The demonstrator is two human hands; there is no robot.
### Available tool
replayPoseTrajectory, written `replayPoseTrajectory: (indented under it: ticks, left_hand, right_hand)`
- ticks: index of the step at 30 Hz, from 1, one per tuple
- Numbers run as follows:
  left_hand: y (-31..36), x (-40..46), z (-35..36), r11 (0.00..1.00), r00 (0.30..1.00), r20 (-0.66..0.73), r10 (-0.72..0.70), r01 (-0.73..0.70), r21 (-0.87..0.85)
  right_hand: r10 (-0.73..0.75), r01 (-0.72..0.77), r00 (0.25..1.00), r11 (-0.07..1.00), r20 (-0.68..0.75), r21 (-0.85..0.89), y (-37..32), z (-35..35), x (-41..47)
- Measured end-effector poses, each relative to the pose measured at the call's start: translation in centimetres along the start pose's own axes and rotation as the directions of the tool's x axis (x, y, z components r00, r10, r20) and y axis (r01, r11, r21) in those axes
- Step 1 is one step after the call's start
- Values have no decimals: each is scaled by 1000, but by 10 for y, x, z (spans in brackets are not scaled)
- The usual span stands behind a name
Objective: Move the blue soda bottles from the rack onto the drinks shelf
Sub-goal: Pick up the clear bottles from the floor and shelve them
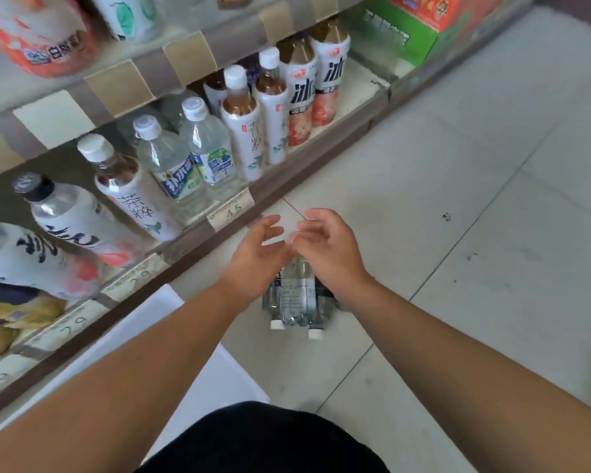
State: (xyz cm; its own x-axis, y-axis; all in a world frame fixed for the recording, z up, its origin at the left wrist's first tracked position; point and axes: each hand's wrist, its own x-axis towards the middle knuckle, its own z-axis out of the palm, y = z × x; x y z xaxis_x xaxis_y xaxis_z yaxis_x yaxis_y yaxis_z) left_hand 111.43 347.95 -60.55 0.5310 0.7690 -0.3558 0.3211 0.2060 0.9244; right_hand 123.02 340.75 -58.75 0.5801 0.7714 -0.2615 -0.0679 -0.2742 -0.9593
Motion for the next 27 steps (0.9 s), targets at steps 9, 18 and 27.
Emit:
replayPoseTrajectory:
  ticks: [9,18,27]
  left_hand:
    - [-74,26,31,962,989,19,-147,138,236]
    - [-77,26,36,844,962,-58,-268,264,466]
    - [-76,18,38,838,933,-86,-350,353,415]
  right_hand:
    - [157,-158,987,918,-34,-364,83,-13,8]
    - [150,-187,982,853,-114,-488,102,9,10]
    - [274,-316,946,901,-176,-297,96,19,-5]
